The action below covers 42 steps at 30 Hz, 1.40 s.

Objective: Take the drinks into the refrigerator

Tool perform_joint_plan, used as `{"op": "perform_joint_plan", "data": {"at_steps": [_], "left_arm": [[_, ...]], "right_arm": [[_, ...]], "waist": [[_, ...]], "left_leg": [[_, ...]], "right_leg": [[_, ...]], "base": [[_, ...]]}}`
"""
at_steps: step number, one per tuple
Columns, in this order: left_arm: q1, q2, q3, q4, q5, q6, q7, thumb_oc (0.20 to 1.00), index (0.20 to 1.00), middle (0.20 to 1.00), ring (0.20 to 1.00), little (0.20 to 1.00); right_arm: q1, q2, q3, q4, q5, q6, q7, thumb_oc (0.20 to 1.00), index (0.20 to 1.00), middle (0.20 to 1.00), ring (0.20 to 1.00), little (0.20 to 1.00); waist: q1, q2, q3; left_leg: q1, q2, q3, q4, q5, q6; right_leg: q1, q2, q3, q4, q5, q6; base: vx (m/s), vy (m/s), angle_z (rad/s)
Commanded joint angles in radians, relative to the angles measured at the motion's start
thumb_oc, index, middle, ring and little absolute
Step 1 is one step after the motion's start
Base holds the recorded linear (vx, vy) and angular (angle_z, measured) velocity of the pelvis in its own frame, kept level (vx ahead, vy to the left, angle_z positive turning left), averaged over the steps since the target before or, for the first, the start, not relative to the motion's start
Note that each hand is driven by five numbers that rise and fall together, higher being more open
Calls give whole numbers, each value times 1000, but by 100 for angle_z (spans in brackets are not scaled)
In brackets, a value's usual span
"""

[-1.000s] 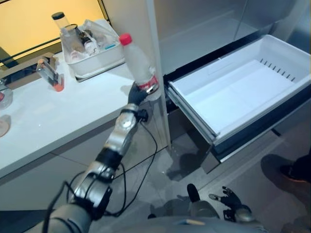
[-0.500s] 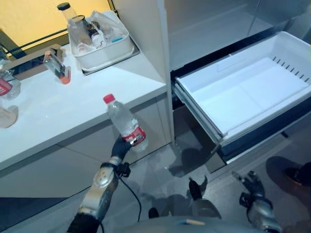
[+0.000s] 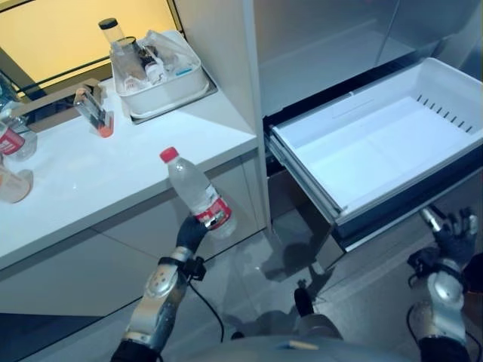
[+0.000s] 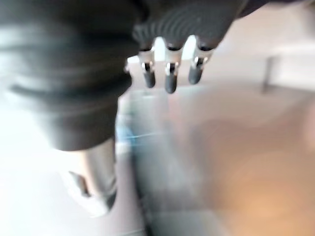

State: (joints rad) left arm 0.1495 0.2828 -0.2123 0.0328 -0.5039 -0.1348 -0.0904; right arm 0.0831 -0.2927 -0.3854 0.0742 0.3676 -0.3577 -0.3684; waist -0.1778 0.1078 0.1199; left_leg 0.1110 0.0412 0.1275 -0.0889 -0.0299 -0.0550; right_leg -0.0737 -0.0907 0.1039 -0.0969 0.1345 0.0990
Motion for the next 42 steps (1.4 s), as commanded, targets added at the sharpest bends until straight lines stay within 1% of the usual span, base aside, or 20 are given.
{"op": "perform_joint_plan", "data": {"at_steps": [1, 5, 8, 12, 14, 17, 18, 19, 20, 22, 23, 25, 26, 28, 30, 31, 36, 37, 40, 42], "left_arm": [[-63, 27, 77, -107, 13, -86, 10, 200, 200, 200, 200, 200], [-61, 25, 86, -116, 17, -86, 21, 200, 200, 200, 200, 200], [-55, 20, 87, -124, 25, -85, 32, 200, 200, 200, 200, 200], [-54, 19, 84, -122, 25, -86, 36, 200, 200, 200, 200, 200], [-48, 18, 75, -120, 18, -88, 25, 200, 200, 200, 200, 200], [-44, 27, 72, -122, 21, -85, 6, 200, 200, 200, 200, 200], [-43, 27, 72, -122, 21, -85, 5, 200, 200, 200, 200, 200], [-41, 36, 66, -130, 16, -77, -20, 200, 200, 200, 200, 200], [-39, 35, 67, -131, 16, -77, -20, 200, 200, 200, 200, 200], [-49, 49, 50, -132, 14, -72, -55, 200, 200, 200, 200, 200], [-51, 50, 44, -128, 15, -70, -62, 200, 200, 200, 200, 200], [-63, 56, 26, -122, 7, -64, -72, 200, 200, 200, 200, 200], [-64, 55, 27, -122, 7, -64, -72, 200, 200, 200, 200, 200], [-78, 71, -16, -121, -3, -52, -99, 200, 200, 200, 200, 200], [-81, 73, -28, -122, -6, -49, -105, 200, 200, 200, 200, 200], [-95, 79, -58, -119, -12, -45, -113, 200, 200, 200, 200, 200], [-133, 82, -128, -98, 5, -44, -115, 200, 200, 200, 200, 200], [-134, 82, -126, -97, 5, -44, -115, 200, 200, 200, 200, 200], [-165, 72, -180, -81, 10, -48, -116, 200, 200, 200, 200, 200], [-174, 76, -189, -87, 30, -53, -114, 200, 200, 200, 200, 200]], "right_arm": [[-51, -4, -51, -61, -82, -55, -50, 1000, 1000, 1000, 1000, 1000], [-67, 20, -74, -184, -138, -51, -106, 1000, 1000, 1000, 1000, 1000], [-111, 21, -105, -335, -250, -41, -171, 1000, 1000, 1000, 1000, 1000], [-151, 9, -98, -456, -302, -45, -155, 1000, 1000, 1000, 1000, 1000], [-187, -24, -51, -546, -308, -60, -86, 1000, 1000, 1000, 1000, 1000], [-178, -93, 42, -562, -206, -52, 75, 1000, 1000, 1000, 1000, 1000], [-179, -94, 42, -560, -204, -53, 77, 1000, 1000, 1000, 1000, 1000], [-153, -156, 116, -555, -119, -20, 199, 1000, 1000, 1000, 1000, 1000], [-154, -157, 115, -553, -115, -21, 202, 1000, 1000, 1000, 1000, 1000], [-123, -247, 199, -518, -51, 37, 342, 1000, 1000, 1000, 1000, 1000], [-133, -283, 233, -506, -52, 60, 384, 1000, 1000, 1000, 1000, 1000], [-145, -320, 291, -468, 10, 87, 436, 1000, 1000, 1000, 1000, 1000], [-148, -321, 292, -465, 11, 86, 436, 1000, 1000, 1000, 1000, 1000], [-215, -406, 404, -373, 34, 139, 507, 1000, 1000, 1000, 1000, 1000], [-252, -426, 445, -327, 30, 149, 509, 1000, 1000, 1000, 1000, 1000], [-317, -450, 526, -257, 42, 171, 530, 1000, 1000, 1000, 1000, 1000], [-471, -414, 697, -48, 25, 217, 541, 1000, 1000, 1000, 1000, 1000], [-477, -413, 701, -44, 25, 215, 541, 1000, 1000, 1000, 1000, 1000], [-587, -329, 802, 92, 19, 228, 532, 1000, 1000, 1000, 1000, 1000], [-616, -298, 837, 117, 17, 235, 544, 1000, 1000, 1000, 1000, 1000]], "waist": [[4, -63, -74], [6, -63, -81], [7, -63, -92], [7, -63, -98], [9, -66, -104], [13, -75, -111], [12, -74, -111], [18, -83, -114], [17, -82, -113], [30, -96, -118], [36, -101, -120], [46, -109, -123], [44, -108, -122], [63, -120, -127], [68, -121, -128], [79, -125, -130], [104, -129, -134], [102, -131, -131], [117, -130, -133], [120, -130, -132]], "left_leg": [[-29, -29, -49, 13, -38, 37], [-25, -27, -52, 12, -39, 38], [-24, -29, -55, 13, -36, 39], [-21, -30, -58, 14, -37, 40], [-16, -32, -60, 17, -41, 44], [-9, -34, -55, 18, -42, 42], [-9, -34, -55, 18, -42, 42], [-3, -32, -52, 17, -44, 39], [-1, -31, -52, 17, -45, 39], [-3, -31, -55, 19, -40, 37], [-3, -31, -57, 19, -39, 37], [-5, -31, -63, 22, -38, 35], [-5, -31, -64, 22, -38, 35], [-7, -32, -71, 24, -36, 34], [-8, -32, -74, 24, -35, 33], [-8, -32, -79, 24, -33, 32], [-2, -32, -90, 20, -40, 31], [-9, -34, -90, 24, -31, 30], [-12, -35, -95, 22, -29, 30], [-12, -35, -97, 21, -28, 29]], "right_leg": [[58, -10, -23, 13, -76, 20], [64, -9, -26, 14, -80, 18], [65, -10, -27, 17, -77, 15], [70, -11, -30, 22, -81, 13], [71, -10, -28, 36, -85, 10], [75, -9, -26, 35, -84, 10], [75, -9, -26, 35, -84, 10], [83, -7, -29, 31, -87, 10], [85, -7, -30, 30, -87, 10], [87, -7, -39, 31, -86, 10], [90, -8, -42, 31, -87, 11], [94, -11, -50, 32, -87, 11], [95, -11, -51, 32, -88, 11], [100, -15, -59, 31, -88, 12], [104, -16, -63, 30, -89, 13], [107, -18, -69, 30, -88, 13], [122, -18, -83, 26, -97, 12], [115, -20, -82, 29, -90, 11], [118, -21, -86, 27, -90, 10], [119, -21, -87, 26, -90, 10]], "base": [[0, 0, 0], [0, 0, 0], [0, 0, 0], [0, 0, 0], [0, 0, 0], [0, 0, 0], [0, 0, 0], [0, 0, 0], [0, 0, 0], [-43, -22, 1], [-31, -17, 1], [0, 0, 0], [0, 0, 0], [-10, -7, 2], [-10, -7, 11], [-7, -2, 17], [2, -1, 9], [7, -2, 15], [-11, -2, 13], [4, -6, 3]]}}
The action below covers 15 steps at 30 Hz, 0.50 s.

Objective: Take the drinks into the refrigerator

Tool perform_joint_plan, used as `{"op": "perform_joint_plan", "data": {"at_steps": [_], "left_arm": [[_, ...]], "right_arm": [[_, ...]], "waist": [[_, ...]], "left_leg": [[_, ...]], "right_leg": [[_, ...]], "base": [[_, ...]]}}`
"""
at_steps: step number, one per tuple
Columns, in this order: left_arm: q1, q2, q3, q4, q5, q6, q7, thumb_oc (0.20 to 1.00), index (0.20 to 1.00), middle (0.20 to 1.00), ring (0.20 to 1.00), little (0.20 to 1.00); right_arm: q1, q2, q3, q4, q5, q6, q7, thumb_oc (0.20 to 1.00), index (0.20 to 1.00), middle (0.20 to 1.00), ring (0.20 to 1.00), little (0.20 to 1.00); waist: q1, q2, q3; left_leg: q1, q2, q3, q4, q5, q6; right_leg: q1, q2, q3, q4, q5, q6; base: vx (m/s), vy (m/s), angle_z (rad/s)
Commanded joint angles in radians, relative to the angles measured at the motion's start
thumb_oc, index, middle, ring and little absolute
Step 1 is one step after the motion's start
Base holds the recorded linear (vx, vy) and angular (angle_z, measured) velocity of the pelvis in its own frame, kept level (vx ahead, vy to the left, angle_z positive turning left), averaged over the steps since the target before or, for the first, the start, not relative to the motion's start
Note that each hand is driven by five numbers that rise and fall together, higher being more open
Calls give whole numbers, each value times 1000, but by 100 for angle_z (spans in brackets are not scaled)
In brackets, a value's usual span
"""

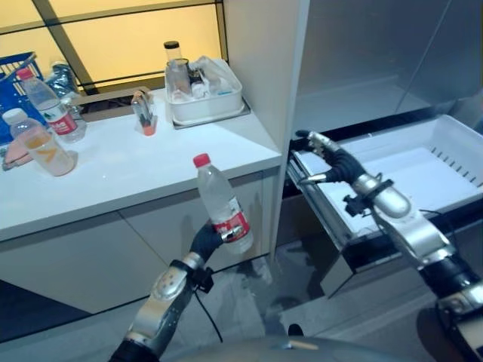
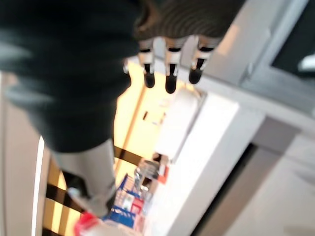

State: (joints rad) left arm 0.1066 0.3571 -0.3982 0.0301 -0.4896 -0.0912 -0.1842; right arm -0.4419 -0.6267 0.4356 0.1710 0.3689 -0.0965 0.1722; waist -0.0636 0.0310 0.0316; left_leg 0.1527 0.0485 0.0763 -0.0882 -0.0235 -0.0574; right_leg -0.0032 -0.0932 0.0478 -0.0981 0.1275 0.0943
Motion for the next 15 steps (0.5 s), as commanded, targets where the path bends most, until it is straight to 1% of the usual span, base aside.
{"op": "perform_joint_plan", "data": {"at_steps": [1, 2, 3, 7, 8, 9, 10, 15], "left_arm": [[-136, 3, -5, -83, 25, -100, -14, 200, 200, 200, 200, 200], [-144, 4, -6, -76, 55, -110, -1, 200, 200, 200, 200, 200], [-144, 3, -6, -76, 56, -110, -1, 200, 200, 200, 200, 200], [-164, 12, -26, -76, 92, -121, 14, 200, 200, 200, 200, 200], [-164, 12, -26, -76, 92, -122, 14, 200, 200, 200, 200, 200], [-177, 14, -37, -71, 115, -121, 17, 200, 200, 200, 200, 200], [-177, 14, -37, -70, 115, -121, 17, 200, 200, 200, 200, 200], [-217, 7, -61, -42, 143, -121, 38, 200, 200, 200, 200, 200]], "right_arm": [[-98, 53, 24, 25, 25, -23, 6, 1000, 1000, 1000, 1000, 1000], [-108, 76, 41, 36, 33, -18, 12, 1000, 1000, 1000, 1000, 1000], [-109, 77, 41, 36, 33, -19, 12, 1000, 1000, 1000, 1000, 1000], [-151, 139, 90, 73, 35, -13, 19, 1000, 1000, 1000, 1000, 1000], [-152, 139, 90, 73, 35, -14, 19, 1000, 1000, 1000, 1000, 1000], [-171, 161, 106, 83, 25, -9, 21, 1000, 1000, 1000, 1000, 1000], [-172, 161, 107, 83, 25, -9, 21, 1000, 1000, 1000, 1000, 1000], [-221, 224, 136, 129, 20, -1, 9, 1000, 1000, 1000, 1000, 1000]], "waist": [[8, -53, -44], [11, -52, -43], [10, -52, -43], [21, -45, -40], [21, -45, -40], [25, -44, -42], [24, -44, -42], [30, -42, -46]], "left_leg": [[-55, -42, -47, 20, -34, 31], [-57, -42, -49, 19, -32, 30], [-57, -42, -49, 20, -32, 30], [-66, -42, -61, 19, -26, 28], [-66, -42, -62, 19, -26, 28], [-68, -42, -65, 18, -24, 28], [-69, -42, -65, 18, -24, 28], [-74, -43, -74, 16, -20, 26]], "right_leg": [[47, -19, -33, 27, -83, 15], [47, -20, -36, 26, -83, 15], [47, -20, -36, 26, -83, 15], [46, -22, -47, 24, -83, 14], [46, -22, -47, 24, -83, 14], [48, -23, -52, 23, -84, 14], [48, -24, -52, 23, -84, 14], [49, -26, -63, 21, -83, 14]], "base": [[12, -8, 6], [8, -4, 6], [11, -4, 5], [0, 0, 0], [11, -1, 5], [11, -2, 5], [15, -4, 9], [3, -5, 7]]}}
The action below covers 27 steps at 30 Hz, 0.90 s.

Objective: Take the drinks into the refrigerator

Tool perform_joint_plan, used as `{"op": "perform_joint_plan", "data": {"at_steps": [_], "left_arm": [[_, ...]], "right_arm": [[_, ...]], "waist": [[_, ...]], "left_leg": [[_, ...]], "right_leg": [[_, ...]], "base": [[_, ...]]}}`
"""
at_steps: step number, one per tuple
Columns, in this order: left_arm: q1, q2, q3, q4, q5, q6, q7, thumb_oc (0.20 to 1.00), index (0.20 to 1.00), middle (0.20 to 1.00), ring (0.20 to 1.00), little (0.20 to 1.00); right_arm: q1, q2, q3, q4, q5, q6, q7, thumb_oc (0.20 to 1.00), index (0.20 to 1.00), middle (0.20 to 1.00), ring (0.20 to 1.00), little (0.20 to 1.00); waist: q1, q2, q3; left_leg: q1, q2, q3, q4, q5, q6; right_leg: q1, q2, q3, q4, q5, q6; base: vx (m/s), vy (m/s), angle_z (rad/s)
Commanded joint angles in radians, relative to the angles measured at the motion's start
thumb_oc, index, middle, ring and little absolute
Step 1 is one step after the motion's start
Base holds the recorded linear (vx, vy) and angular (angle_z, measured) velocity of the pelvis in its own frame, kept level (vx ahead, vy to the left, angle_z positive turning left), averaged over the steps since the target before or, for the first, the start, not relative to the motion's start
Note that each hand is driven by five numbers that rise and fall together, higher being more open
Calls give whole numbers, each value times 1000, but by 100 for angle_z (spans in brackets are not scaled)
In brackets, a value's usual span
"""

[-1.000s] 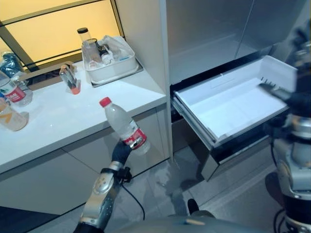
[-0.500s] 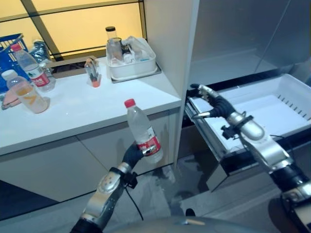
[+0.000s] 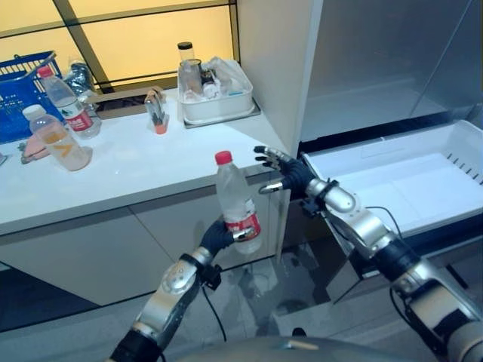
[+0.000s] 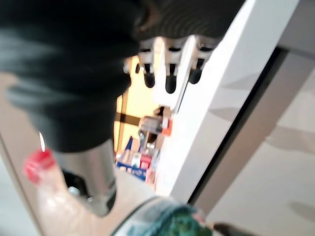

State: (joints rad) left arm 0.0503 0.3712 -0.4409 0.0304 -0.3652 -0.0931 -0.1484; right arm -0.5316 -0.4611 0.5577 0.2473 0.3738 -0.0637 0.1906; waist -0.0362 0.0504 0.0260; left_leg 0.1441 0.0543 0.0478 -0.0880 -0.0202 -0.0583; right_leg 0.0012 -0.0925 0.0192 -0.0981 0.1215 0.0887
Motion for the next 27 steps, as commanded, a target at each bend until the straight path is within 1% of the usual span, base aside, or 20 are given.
{"op": "perform_joint_plan", "data": {"at_steps": [1, 3, 4, 6, 7, 8, 9, 12, 17, 20, 21, 22, 23, 24, 25, 27], "left_arm": [[-170, -11, -22, -32, 27, -118, 7, 200, 200, 200, 200, 200], [-198, -30, -33, 1, 36, -113, 24, 200, 200, 200, 200, 200], [-200, -30, -33, 2, 36, -113, 24, 200, 200, 200, 200, 200], [-220, -41, -36, 15, 38, -111, 41, 200, 200, 200, 200, 200], [-241, -51, -41, 24, 43, -111, 53, 200, 200, 200, 200, 200], [-243, -51, -41, 24, 44, -111, 53, 200, 200, 200, 200, 200], [-264, -58, -47, 28, 50, -111, 62, 200, 200, 200, 200, 200], [-284, -64, -50, 29, 61, -112, 72, 200, 200, 200, 200, 200], [-352, -88, -65, 81, 113, -119, 123, 200, 200, 200, 200, 200], [-375, -91, -71, 98, 143, -121, 137, 200, 200, 200, 200, 200], [-390, -88, -77, 100, 161, -121, 141, 200, 200, 200, 200, 200], [-409, -82, -87, 114, 199, -125, 145, 200, 200, 200, 200, 200], [-411, -82, -87, 114, 199, -125, 146, 200, 200, 200, 200, 200], [-432, -74, -90, 121, 240, -129, 158, 200, 200, 200, 200, 200], [-433, -74, -90, 122, 240, -129, 158, 200, 200, 200, 200, 200], [-441, -70, -89, 126, 262, -131, 167, 200, 200, 200, 200, 200]], "right_arm": [[-139, 67, 19, 62, 12, -32, -10, 1000, 1000, 1000, 1000, 1000], [-163, 100, 40, 93, 1, -22, -14, 1000, 1000, 1000, 1000, 1000], [-165, 100, 40, 94, 0, -23, -14, 1000, 1000, 1000, 1000, 1000], [-181, 120, 50, 101, 6, -17, -17, 1000, 1000, 1000, 1000, 1000], [-190, 132, 56, 100, 17, -15, -20, 1000, 1000, 1000, 1000, 1000], [-192, 131, 56, 100, 18, -15, -20, 1000, 1000, 1000, 1000, 1000], [-198, 144, 53, 103, 25, -16, -30, 1000, 1000, 1000, 1000, 1000], [-209, 159, 54, 101, 25, -15, -38, 1000, 1000, 1000, 1000, 1000], [-225, 185, 62, 87, 11, -12, -43, 1000, 1000, 1000, 1000, 1000], [-231, 189, 68, 92, 0, -10, -45, 1000, 1000, 1000, 1000, 1000], [-236, 192, 69, 102, -5, -9, -50, 1000, 1000, 1000, 1000, 1000], [-244, 200, 75, 111, -13, -11, -50, 1000, 1000, 1000, 1000, 1000], [-246, 200, 74, 111, -13, -11, -51, 1000, 1000, 1000, 1000, 1000], [-244, 206, 77, 108, -8, -13, -50, 1000, 1000, 1000, 1000, 1000], [-245, 206, 77, 108, -8, -13, -50, 1000, 1000, 1000, 1000, 1000], [-242, 211, 79, 105, -7, -15, -47, 1000, 1000, 1000, 1000, 1000]], "waist": [[3, -61, -42], [7, -60, -47], [6, -61, -45], [7, -62, -45], [7, -61, -47], [6, -63, -45], [8, -62, -48], [8, -63, -49], [6, -63, -55], [5, -64, -54], [5, -66, -54], [5, -65, -57], [4, -66, -55], [3, -64, -60], [3, -66, -58], [3, -64, -62]], "left_leg": [[-67, -49, -47, 16, -23, 27], [-60, -49, -52, 12, -32, 27], [-67, -50, -51, 14, -22, 27], [-68, -51, -54, 14, -21, 27], [-62, -49, -57, 12, -30, 27], [-69, -51, -57, 14, -20, 27], [-66, -51, -60, 12, -28, 28], [-66, -51, -63, 12, -27, 29], [-67, -54, -69, 11, -27, 31], [-68, -54, -72, 11, -27, 31], [-77, -57, -73, 14, -16, 32], [-70, -55, -74, 12, -26, 32], [-77, -56, -73, 14, -16, 32], [-69, -55, -73, 11, -27, 32], [-76, -56, -73, 13, -17, 32], [-69, -54, -73, 12, -28, 31]], "right_leg": [[45, -27, -36, 21, -77, 19], [54, -26, -43, 20, -86, 19], [48, -28, -42, 22, -77, 18], [48, -29, -46, 23, -77, 18], [56, -28, -50, 21, -86, 19], [49, -30, -49, 23, -77, 19], [58, -30, -55, 22, -87, 19], [61, -31, -58, 21, -87, 19], [64, -34, -64, 22, -89, 20], [64, -35, -68, 23, -88, 21], [56, -38, -68, 27, -79, 21], [63, -37, -69, 24, -87, 22], [56, -39, -68, 27, -79, 22], [62, -38, -69, 24, -87, 23], [55, -39, -68, 27, -79, 23], [62, -39, -70, 24, -87, 24]], "base": [[6, 0, 3], [20, -1, 2], [-3, -5, 7], [-1, -4, 9], [-4, -1, 10], [29, -1, 10], [-2, -2, 7], [8, -2, 6], [1, 1, 2], [-20, 1, 8], [-9, 4, 6], [-47, 5, 6], [32, 8, 6], [-38, 6, 3], [0, 0, 0], [0, 0, 0]]}}
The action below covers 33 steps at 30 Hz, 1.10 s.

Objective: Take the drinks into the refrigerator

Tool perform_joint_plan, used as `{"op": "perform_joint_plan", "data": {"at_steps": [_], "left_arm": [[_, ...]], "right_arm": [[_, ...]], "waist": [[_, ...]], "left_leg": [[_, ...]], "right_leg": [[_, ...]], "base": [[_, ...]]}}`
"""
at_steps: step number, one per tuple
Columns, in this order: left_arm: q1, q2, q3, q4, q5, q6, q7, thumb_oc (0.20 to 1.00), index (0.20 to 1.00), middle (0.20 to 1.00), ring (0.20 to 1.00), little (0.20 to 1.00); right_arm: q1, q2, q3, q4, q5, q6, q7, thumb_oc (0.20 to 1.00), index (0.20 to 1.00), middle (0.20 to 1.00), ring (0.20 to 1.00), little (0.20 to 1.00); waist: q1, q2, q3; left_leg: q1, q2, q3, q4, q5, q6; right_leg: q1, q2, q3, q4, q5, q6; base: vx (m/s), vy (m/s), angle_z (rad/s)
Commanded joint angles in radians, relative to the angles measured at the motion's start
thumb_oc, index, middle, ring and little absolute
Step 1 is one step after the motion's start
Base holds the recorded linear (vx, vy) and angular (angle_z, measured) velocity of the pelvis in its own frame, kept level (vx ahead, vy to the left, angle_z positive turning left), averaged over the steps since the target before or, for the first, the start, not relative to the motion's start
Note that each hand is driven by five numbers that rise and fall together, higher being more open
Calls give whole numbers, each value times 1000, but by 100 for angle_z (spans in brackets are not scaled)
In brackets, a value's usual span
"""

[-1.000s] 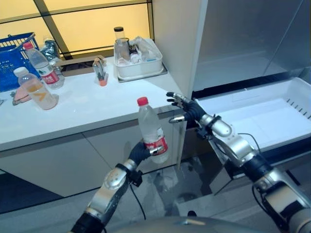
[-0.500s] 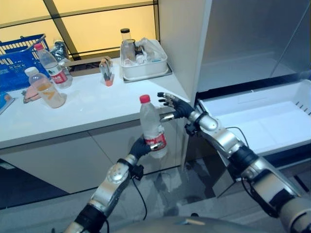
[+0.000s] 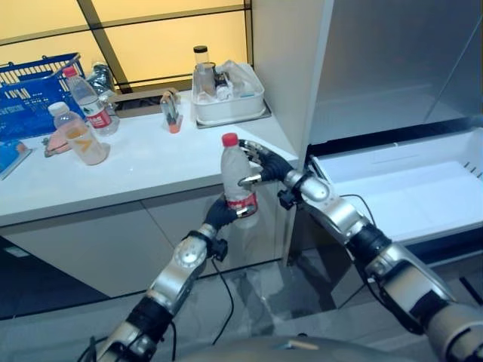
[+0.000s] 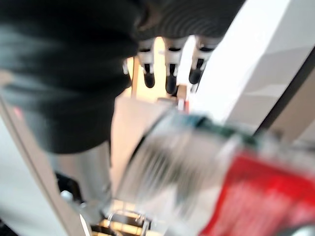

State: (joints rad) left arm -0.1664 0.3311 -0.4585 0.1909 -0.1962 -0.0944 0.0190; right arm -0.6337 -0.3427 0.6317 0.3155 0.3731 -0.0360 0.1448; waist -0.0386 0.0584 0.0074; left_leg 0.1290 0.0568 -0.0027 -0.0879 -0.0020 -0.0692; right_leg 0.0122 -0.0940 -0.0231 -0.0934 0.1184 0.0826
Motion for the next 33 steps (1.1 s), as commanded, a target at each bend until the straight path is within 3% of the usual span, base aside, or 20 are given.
{"op": "perform_joint_plan", "data": {"at_steps": [1, 13, 20, 21, 24, 33], "left_arm": [[-231, -24, -76, -33, 113, -131, 7, 200, 200, 200, 200, 200], [-279, 82, -66, -131, 377, -168, 84, 200, 200, 200, 200, 200], [-266, 78, -65, -143, 364, -165, 81, 200, 200, 200, 200, 200], [-270, 68, -66, -139, 354, -161, 79, 200, 200, 200, 200, 200], [-268, 54, -67, -130, 335, -157, 80, 200, 200, 200, 200, 200], [-253, -8, -63, -98, 234, -139, 111, 200, 200, 200, 200, 200]], "right_arm": [[-142, 98, 6, 39, -7, -41, -1, 1000, 1000, 1000, 1000, 1000], [-168, 110, 10, 63, 35, -47, -18, 1000, 1000, 1000, 1000, 1000], [-184, 116, 17, 66, 57, -45, -20, 1000, 1000, 1000, 1000, 1000], [-187, 126, 20, 56, 60, -44, -21, 595, 595, 595, 595, 595], [-188, 133, 22, 48, 45, -44, -25, 200, 200, 200, 200, 200], [-140, 147, -7, -35, 50, -66, -70, 200, 200, 200, 200, 200]], "waist": [[5, -74, -44], [9, -75, -48], [10, -75, -50], [9, -74, -50], [8, -74, -51], [7, -70, -48]], "left_leg": [[-62, -59, -22, 14, -36, 43], [-59, -58, -18, 14, -40, 43], [-55, -59, -15, 14, -41, 45], [-55, -59, -14, 14, -41, 45], [-54, -60, -13, 14, -42, 46], [-53, -57, -4, 15, -44, 48]], "right_leg": [[42, -39, -26, 22, -76, 30], [44, -40, -24, 22, -78, 33], [45, -41, -20, 22, -78, 33], [45, -41, -18, 23, -77, 32], [45, -41, -17, 23, -78, 32], [43, -40, -11, 22, -77, 32]], "base": [[0, 0, 0], [-3, 1, 0], [0, 0, 0], [0, 0, 0], [0, 0, 0], [0, 0, 0]]}}
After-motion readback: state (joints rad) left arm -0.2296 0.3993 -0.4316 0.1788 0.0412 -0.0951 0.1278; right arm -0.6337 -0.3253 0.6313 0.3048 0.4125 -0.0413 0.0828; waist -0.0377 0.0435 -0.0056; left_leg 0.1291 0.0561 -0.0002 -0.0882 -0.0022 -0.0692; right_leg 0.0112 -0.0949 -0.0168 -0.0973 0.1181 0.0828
